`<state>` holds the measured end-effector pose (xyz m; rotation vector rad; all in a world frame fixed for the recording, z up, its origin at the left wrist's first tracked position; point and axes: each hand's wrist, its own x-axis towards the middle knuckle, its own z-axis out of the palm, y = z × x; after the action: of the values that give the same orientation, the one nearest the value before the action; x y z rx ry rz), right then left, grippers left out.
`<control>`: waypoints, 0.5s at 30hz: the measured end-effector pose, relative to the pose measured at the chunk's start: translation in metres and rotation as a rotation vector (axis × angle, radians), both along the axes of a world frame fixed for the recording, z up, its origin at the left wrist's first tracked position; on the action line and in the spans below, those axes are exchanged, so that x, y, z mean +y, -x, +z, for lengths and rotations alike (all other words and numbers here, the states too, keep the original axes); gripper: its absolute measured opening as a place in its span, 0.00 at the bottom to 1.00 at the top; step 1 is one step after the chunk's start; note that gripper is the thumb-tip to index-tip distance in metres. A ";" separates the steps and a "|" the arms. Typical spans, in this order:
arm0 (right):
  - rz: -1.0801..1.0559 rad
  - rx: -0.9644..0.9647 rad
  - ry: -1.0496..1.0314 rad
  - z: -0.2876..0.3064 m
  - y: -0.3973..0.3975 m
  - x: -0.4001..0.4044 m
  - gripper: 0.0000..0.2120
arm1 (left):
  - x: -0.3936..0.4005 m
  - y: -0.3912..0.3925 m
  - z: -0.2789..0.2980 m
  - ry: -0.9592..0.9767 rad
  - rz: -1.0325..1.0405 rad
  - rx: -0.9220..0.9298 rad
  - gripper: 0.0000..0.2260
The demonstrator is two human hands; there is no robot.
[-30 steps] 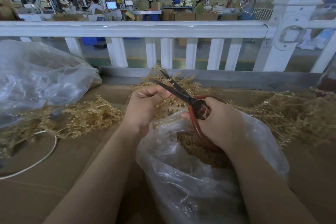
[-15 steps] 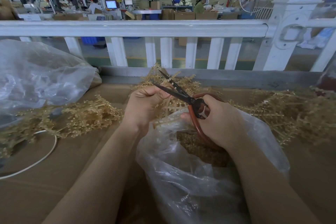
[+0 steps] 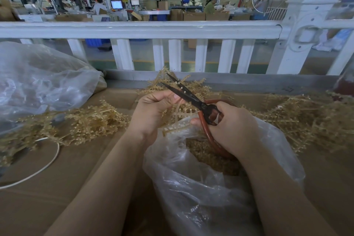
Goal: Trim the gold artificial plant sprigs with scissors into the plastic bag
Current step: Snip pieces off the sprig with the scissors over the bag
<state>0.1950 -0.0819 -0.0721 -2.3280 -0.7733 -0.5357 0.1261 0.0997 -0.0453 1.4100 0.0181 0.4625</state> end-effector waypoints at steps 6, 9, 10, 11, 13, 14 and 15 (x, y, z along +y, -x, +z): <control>0.037 0.036 -0.034 -0.001 -0.002 0.001 0.31 | 0.002 -0.001 0.000 0.027 -0.004 0.020 0.05; 0.027 0.036 -0.023 0.000 -0.002 0.000 0.31 | 0.003 -0.001 -0.001 0.048 -0.004 0.028 0.08; 0.030 0.037 -0.021 0.000 -0.002 0.000 0.30 | 0.002 -0.001 0.000 0.038 -0.007 0.031 0.08; 0.035 0.038 -0.022 0.000 -0.002 0.000 0.28 | 0.002 -0.001 0.000 0.022 -0.008 0.032 0.08; 0.034 0.034 -0.027 0.000 -0.002 0.001 0.27 | 0.002 -0.002 0.000 -0.003 -0.011 0.037 0.08; 0.030 0.032 -0.028 0.000 -0.001 0.001 0.27 | 0.001 -0.002 0.000 -0.004 -0.015 0.039 0.09; 0.024 0.031 -0.029 0.000 -0.001 0.001 0.28 | 0.001 -0.001 0.000 -0.005 -0.014 0.037 0.09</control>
<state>0.1958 -0.0808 -0.0720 -2.2919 -0.7734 -0.4955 0.1272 0.1010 -0.0450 1.4222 0.0370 0.4246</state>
